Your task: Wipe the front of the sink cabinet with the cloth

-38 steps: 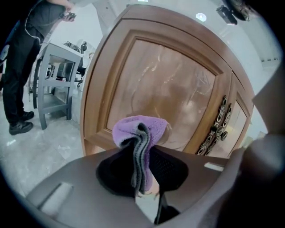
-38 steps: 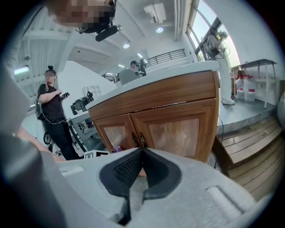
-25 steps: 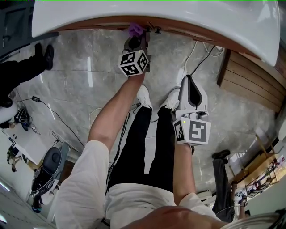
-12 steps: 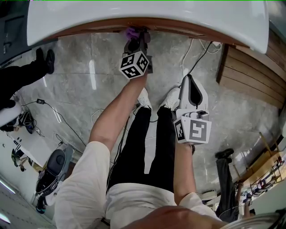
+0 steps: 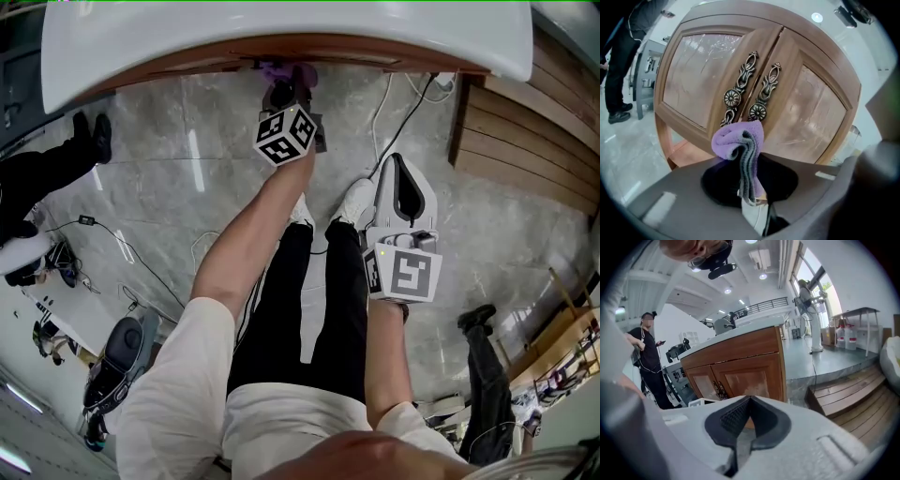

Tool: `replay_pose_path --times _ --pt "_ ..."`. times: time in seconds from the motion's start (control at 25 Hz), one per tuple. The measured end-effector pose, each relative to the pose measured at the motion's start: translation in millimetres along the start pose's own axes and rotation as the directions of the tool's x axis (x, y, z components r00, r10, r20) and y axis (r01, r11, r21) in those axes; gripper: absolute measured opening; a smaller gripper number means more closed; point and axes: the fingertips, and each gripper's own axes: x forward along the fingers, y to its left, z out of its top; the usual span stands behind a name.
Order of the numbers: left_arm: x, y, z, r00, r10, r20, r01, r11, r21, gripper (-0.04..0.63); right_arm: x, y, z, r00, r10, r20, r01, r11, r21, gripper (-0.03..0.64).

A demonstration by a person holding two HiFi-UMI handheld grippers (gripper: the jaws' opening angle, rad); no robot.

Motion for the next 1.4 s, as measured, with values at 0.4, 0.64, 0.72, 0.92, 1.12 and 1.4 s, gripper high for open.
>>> replay_pose_path --times 0.4,0.64,0.72,0.92,1.12,1.4 --pt "12 -88 -23 0.993 -0.113 -0.046 0.117 0.989 0.087 0.064 -18 -35 -11 0.999 -0.033 -0.001 0.033 0.997 0.068 -0.003" --pt "15 -115 -38 0.989 -0.131 -0.067 0.138 0.983 0.117 0.064 -32 -73 -12 0.996 -0.087 0.001 0.086 0.992 0.093 -0.003" --pt "17 -124 -42 0.989 -0.13 -0.07 0.138 0.984 0.112 0.064 -36 -81 -14 0.995 -0.098 0.003 0.097 0.99 0.102 -0.003" --pt "19 -142 -52 0.987 -0.135 -0.089 0.145 0.983 0.115 0.064 -45 -95 -16 0.994 -0.111 0.012 0.109 0.985 0.131 -0.003" --pt "22 -159 -61 0.983 -0.153 -0.102 0.165 0.978 0.124 0.064 -51 -107 -14 0.992 -0.129 0.011 0.127 0.984 0.123 -0.003" --pt "25 -183 -72 0.979 -0.163 -0.126 0.177 0.978 0.108 0.064 -58 -121 -17 0.988 -0.154 0.01 0.151 0.978 0.143 -0.003"
